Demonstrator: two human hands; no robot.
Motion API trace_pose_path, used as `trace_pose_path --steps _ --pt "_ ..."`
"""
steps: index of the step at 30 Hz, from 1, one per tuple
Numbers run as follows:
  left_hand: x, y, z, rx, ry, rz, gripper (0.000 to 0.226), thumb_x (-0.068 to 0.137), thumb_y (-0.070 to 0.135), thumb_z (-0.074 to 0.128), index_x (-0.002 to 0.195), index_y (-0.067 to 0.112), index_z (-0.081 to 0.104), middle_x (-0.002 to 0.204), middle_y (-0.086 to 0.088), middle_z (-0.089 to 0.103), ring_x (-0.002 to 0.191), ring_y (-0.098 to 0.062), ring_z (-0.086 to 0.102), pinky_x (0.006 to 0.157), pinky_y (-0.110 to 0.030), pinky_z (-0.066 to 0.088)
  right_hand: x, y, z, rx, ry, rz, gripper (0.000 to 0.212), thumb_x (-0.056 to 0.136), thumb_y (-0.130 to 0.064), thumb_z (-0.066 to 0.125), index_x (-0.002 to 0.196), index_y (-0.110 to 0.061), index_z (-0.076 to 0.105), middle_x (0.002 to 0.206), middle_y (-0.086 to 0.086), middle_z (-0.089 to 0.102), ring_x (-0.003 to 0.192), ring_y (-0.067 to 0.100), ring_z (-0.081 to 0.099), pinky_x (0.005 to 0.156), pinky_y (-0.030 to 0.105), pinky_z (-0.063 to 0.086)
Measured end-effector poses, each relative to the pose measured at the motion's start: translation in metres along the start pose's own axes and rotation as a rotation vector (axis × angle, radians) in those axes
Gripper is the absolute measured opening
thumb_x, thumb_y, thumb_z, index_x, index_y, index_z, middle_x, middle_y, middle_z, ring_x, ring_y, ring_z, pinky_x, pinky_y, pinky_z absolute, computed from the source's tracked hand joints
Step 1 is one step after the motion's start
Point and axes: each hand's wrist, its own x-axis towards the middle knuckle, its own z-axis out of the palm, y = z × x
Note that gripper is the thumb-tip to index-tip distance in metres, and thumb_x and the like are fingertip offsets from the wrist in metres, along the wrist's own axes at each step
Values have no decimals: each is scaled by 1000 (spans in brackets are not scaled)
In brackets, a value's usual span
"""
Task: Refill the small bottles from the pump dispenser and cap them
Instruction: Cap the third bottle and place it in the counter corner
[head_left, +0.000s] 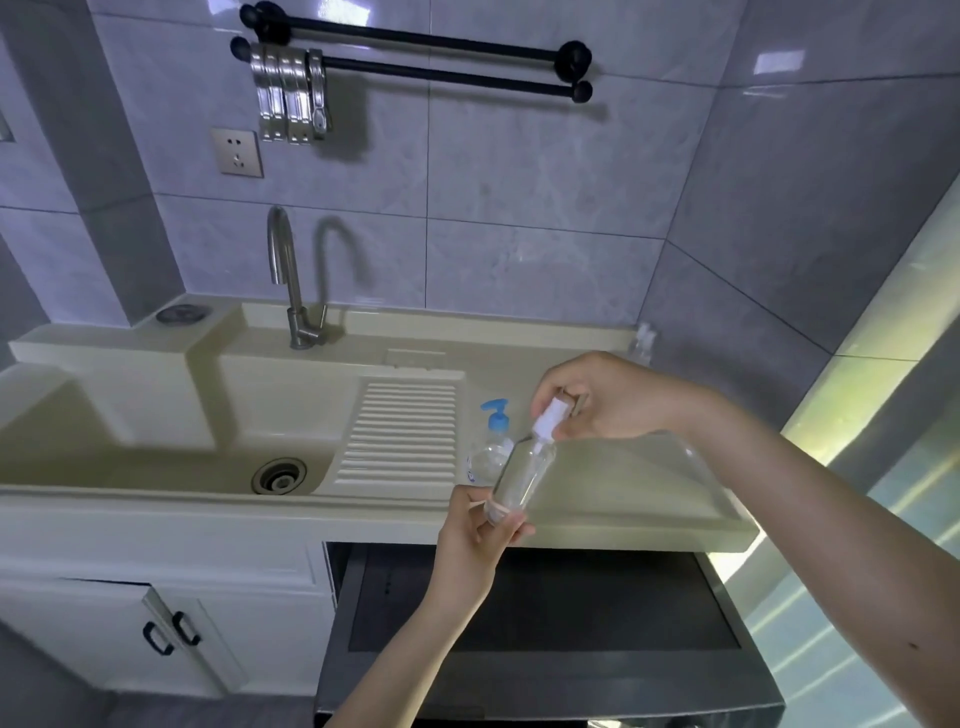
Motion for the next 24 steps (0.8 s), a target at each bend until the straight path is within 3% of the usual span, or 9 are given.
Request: trace_pose_path --steps 3,6,10,14,16,18,21,22,24 --pt "-2 1 2 -39 16 0 25 87 -3 61 96 13 43 94 -26 67 74 -18 72 70 -19 52 -2 -5 -5 -49 7 29 9 76 -22 77 81 -25 70 79 0 68 73 17 64 75 33 52" --pt "-4 0 4 -6 -3 14 25 87 1 62 98 13 42 91 -25 68 77 -21 72 75 -22 53 -3 -13 -4 -137 8 141 40 86 -40 66 67 -5 60 52 0 63 41 11 54 57 26 47" --pt "-11 -3 6 -25 -8 4 23 87 -2 60 97 9 42 89 -26 67 78 -23 72 75 -25 55 -4 -18 9 -357 70 261 65 93 -60 40 50 -13 54 36 -4 50 38 15 48 61 27 47" --pt "-19 -8 10 -62 -10 -30 23 88 0 61 98 7 42 87 -26 67 77 -22 72 74 -26 56 -5 -16 9 -180 -46 329 64 89 -67 35 83 -11 66 72 0 67 64 17 61 66 28 48" --pt "-20 -7 9 -81 -4 -48 22 88 2 61 99 5 42 87 -26 67 77 -22 72 72 -25 56 -4 -14 7 19 -72 280 39 90 -52 52 100 -17 64 95 -2 63 85 15 61 71 32 52" --pt "-19 -5 9 -100 2 -49 21 89 4 61 99 6 43 87 -23 68 77 -22 72 71 -23 55 -2 -10 4 59 -109 198 13 87 -25 66 99 -24 62 104 -4 59 94 13 60 73 32 58" --pt "-18 -5 8 -113 -2 -50 22 89 5 62 99 5 43 89 -21 69 76 -22 72 72 -24 56 -1 -8 5 -38 -114 156 17 83 -9 69 85 -24 62 96 5 64 79 16 68 64 30 60" --pt "-18 -5 8 -99 -2 -52 23 88 5 62 100 4 43 90 -21 68 76 -21 72 73 -25 56 -1 -9 6 -63 -119 166 10 83 -14 71 83 -19 62 87 9 68 71 17 70 61 28 59" --pt "-19 -9 6 -67 4 -47 24 88 3 62 101 4 43 91 -19 68 77 -21 72 75 -28 57 0 -9 9 -147 -140 201 27 85 -32 69 77 -7 62 67 7 69 55 18 67 59 29 56"
